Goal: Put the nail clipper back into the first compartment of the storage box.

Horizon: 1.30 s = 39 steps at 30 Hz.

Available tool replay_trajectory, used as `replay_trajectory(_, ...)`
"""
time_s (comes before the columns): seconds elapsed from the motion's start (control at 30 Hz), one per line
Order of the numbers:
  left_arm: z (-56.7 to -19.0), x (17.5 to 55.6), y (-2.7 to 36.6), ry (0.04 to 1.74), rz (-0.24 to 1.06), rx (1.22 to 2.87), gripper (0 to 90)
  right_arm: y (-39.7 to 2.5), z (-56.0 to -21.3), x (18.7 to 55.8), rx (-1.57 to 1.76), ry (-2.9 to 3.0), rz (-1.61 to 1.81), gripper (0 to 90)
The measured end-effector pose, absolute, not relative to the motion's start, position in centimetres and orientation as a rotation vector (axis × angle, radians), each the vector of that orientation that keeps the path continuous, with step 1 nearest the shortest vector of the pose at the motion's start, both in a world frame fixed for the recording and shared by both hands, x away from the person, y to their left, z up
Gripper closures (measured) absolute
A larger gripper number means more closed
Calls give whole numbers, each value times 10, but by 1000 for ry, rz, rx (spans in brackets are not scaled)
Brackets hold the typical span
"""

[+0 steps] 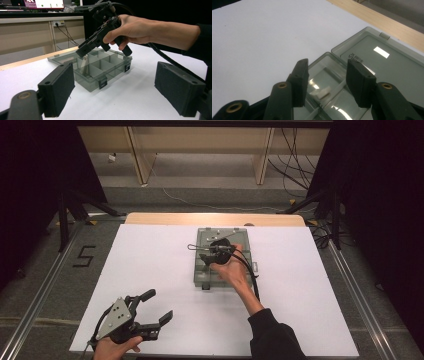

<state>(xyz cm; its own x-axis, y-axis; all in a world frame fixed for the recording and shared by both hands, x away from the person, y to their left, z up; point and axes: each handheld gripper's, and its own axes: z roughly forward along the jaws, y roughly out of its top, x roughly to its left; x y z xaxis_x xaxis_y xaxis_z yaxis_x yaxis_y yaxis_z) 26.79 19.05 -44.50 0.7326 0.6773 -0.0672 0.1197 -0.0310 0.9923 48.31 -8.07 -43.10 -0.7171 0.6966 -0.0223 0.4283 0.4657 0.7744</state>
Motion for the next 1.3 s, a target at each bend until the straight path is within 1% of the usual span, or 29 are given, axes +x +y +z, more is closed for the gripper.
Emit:
replay_trajectory(0.1, -445, 268, 191, 667, 506, 1564, 157, -83, -425, 481, 948, 2380, 1128, 492)
replay_trajectory(0.33, -445, 268, 191, 664, 508, 1568, 157, -90, -411, 476, 942, 2353, 1147, 364)
replay_trajectory(0.6, -445, 268, 191, 662, 512, 1571, 157, -102, -400, 469, 924, 2354, 1109, 278)
replay_trajectory(0.83, -445, 268, 191, 670, 507, 1568, 157, -112, -388, 459, 883, 2337, 1125, 254)
replay_trajectory(1.3, -445, 268, 191, 671, 510, 1568, 157, -132, -368, 433, 826, 2300, 1190, 249)
